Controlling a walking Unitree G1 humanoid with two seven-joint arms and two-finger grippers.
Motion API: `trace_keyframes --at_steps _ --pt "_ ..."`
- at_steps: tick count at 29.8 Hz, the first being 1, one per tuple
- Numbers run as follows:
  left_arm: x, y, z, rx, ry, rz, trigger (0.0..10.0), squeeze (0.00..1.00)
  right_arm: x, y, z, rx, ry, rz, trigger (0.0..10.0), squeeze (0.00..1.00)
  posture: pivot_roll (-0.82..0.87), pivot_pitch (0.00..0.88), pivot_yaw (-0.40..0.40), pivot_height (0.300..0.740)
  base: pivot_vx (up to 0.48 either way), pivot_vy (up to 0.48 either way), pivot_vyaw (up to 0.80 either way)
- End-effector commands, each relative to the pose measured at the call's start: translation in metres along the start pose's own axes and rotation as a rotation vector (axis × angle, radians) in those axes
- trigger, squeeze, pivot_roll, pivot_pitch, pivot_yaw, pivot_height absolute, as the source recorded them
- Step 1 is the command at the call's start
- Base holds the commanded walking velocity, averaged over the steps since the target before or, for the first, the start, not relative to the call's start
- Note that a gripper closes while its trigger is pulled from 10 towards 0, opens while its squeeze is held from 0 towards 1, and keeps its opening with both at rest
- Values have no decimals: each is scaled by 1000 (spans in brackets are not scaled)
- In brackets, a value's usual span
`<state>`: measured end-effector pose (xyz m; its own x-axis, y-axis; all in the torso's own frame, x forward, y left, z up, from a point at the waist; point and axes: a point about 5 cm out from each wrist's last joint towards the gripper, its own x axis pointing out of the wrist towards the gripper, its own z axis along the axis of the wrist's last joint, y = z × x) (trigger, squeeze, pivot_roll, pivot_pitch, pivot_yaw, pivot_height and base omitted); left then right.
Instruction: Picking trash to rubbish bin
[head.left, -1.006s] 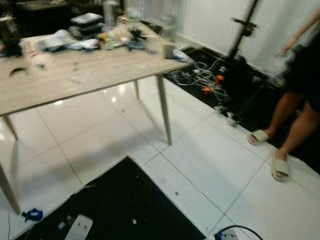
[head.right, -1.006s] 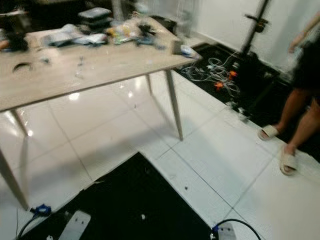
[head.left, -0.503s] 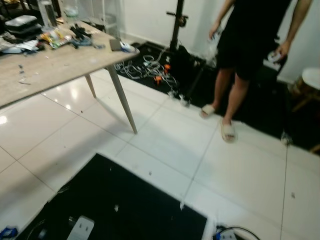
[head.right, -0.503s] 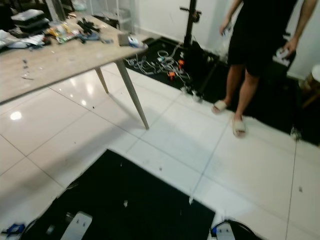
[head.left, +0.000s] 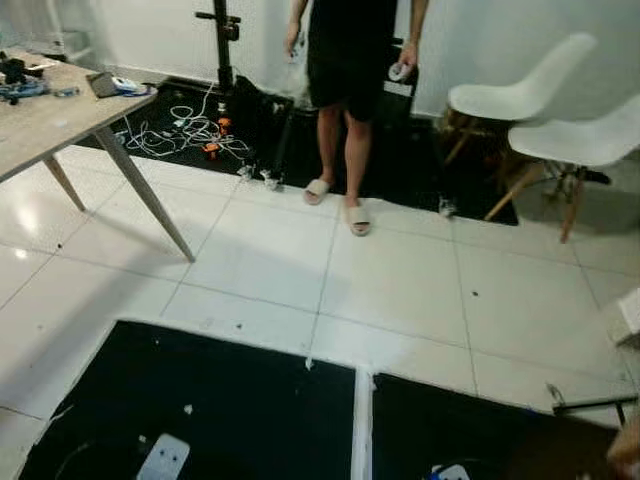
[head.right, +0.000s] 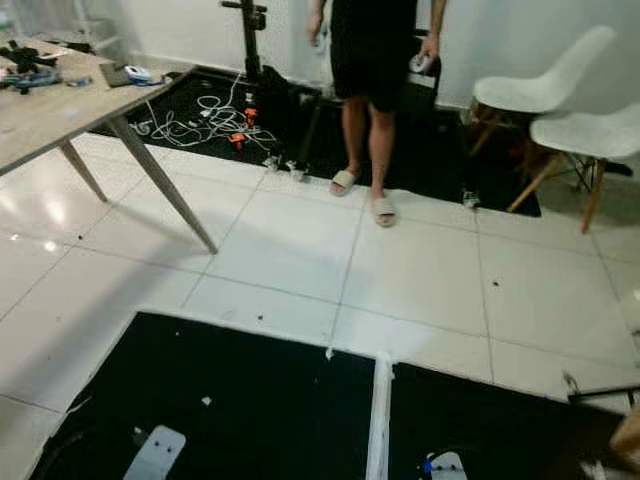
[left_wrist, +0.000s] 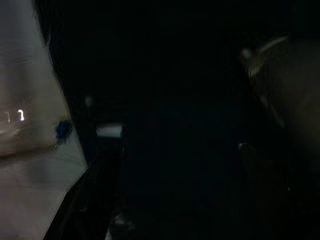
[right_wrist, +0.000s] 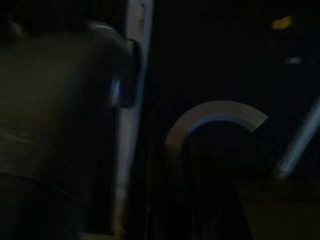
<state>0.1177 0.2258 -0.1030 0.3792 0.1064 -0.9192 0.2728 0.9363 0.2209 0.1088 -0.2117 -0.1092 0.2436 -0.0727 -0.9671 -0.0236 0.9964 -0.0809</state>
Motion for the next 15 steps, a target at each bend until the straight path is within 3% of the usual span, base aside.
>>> trace_keyframes --at_steps 1,15 --pt "0 -1 2 -6 -9 1 10000 0 0 2 -9 7 23 9 10000 0 90 3 19 740 0 0 -800" --pt "0 0 4 -6 -18 0 10000 0 0 2 -13 2 30 6 10000 0 88 0 18 740 0 0 -800"
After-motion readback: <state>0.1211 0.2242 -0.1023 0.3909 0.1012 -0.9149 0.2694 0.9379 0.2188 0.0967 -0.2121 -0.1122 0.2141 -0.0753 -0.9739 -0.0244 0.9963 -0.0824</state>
